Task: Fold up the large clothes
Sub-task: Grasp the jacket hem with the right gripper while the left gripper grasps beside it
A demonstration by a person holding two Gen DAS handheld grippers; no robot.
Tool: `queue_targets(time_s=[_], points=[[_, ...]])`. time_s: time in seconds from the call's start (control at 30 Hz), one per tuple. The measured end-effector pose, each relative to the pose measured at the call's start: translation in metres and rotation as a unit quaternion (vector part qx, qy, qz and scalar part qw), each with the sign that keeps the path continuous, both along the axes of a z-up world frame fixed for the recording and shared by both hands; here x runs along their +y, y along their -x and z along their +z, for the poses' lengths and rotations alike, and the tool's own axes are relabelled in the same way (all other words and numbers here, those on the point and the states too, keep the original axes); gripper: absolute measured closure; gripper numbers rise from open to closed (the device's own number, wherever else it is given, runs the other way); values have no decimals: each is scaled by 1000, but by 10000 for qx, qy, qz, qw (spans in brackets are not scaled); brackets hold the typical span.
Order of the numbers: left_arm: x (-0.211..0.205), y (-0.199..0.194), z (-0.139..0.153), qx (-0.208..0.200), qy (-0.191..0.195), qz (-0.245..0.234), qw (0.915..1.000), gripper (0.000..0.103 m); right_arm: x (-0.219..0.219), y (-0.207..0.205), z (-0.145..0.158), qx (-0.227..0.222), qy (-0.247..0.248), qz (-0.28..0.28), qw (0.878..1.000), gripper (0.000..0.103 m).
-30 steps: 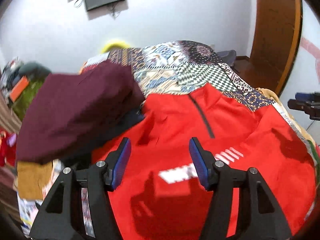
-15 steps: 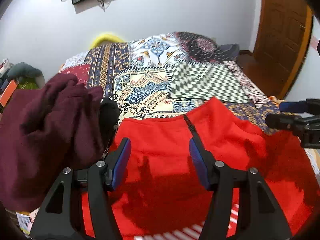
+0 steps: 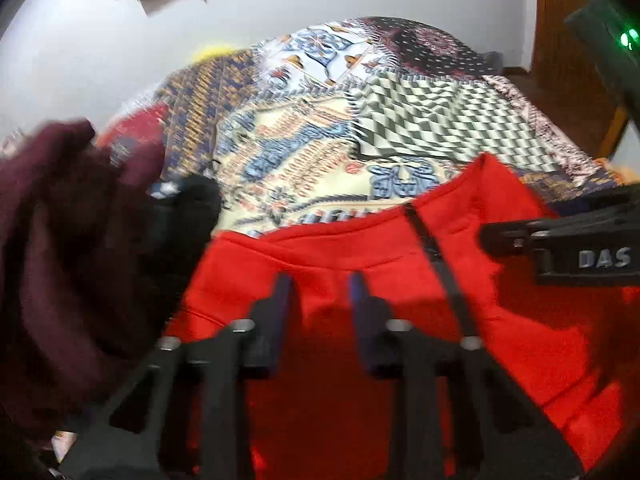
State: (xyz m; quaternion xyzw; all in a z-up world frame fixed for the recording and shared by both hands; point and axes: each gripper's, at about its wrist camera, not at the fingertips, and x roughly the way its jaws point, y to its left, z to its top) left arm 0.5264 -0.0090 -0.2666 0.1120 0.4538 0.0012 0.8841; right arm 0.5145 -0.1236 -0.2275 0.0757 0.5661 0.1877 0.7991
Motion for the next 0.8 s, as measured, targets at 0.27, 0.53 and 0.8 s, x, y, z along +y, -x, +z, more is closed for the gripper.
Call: queue_targets(time_s=[0.27, 0.53, 0.8], points=[[20, 3, 15, 497, 1229, 63, 9912, 103, -7, 34, 44, -508, 10, 249, 9984, 92], [4, 78, 83, -107, 1083, -450, 9930, 103, -21, 98, 96, -1073, -119, 414, 9933, 93], [4, 166, 127, -412, 948, -731, 9920, 96, -21, 177, 119, -1486, -94, 784, 9857, 93]])
